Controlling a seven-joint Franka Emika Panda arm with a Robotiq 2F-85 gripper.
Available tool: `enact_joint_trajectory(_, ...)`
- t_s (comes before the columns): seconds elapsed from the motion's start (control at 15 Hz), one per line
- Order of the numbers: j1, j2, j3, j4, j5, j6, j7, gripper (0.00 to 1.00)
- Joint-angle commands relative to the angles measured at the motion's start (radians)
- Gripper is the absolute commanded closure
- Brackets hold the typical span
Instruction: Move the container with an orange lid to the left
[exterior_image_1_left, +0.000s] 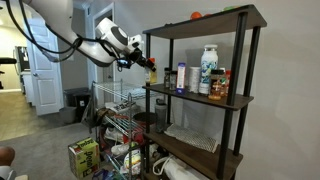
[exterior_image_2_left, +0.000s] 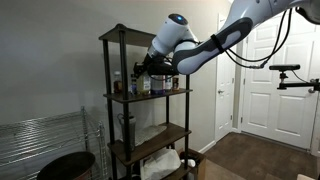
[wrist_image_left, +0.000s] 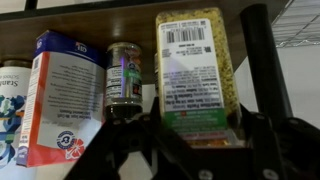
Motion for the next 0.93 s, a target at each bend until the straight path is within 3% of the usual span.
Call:
enact_joint_trajectory(0.0, -0.002, 0.098, -0.004, 0.122, 0.010, 0.006, -0.011, 0.62)
enact_joint_trajectory(0.87, -0.002, 0.266, 0.000, 0.298, 0.047, -0.034, -0.016, 0.62)
